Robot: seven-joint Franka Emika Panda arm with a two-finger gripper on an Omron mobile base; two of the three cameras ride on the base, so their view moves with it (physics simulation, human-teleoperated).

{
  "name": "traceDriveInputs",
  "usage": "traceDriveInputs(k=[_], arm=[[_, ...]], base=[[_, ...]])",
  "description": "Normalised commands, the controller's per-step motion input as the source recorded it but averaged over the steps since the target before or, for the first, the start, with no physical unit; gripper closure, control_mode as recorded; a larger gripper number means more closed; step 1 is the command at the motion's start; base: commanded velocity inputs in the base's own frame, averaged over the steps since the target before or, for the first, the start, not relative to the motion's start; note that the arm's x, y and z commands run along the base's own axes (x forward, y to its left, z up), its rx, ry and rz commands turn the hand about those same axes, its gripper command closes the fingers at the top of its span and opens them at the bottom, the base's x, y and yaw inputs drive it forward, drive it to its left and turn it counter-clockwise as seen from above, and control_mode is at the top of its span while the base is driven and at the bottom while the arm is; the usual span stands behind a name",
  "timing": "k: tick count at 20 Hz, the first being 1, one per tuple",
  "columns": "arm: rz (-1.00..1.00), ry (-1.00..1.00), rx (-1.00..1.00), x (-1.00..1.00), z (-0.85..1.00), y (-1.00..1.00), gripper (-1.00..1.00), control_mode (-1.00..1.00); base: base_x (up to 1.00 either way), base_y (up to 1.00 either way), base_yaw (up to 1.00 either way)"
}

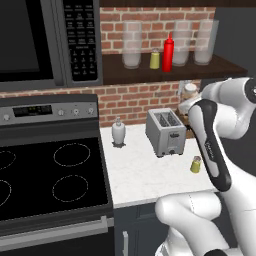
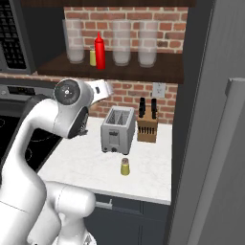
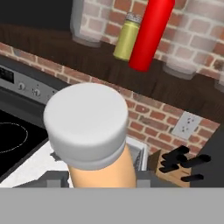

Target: Put the shaker and condiment bottle from the counter next to their counterparts in the cabinet.

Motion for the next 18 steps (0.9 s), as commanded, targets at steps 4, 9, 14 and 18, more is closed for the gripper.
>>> traceDriveInputs(k=[4,9,14,18], arm=[[-0.06,0.00,0.04,-0.12,0.64,-0.14,1.00,-1.00],[-0.01,0.00,0.06,-0.06,0.57,-0.13,1.00,-1.00],[0.00,0.00,0.02,0.00,0.19,-0.01,1.00,-1.00],[0.00,0.00,0.05,0.00,0.21,-0.09,1.00,-1.00]], base=[[0.00,0.00,0.00],[0.00,0.00,0.00],[0.00,0.00,0.00],[0.00,0.00,0.00]])
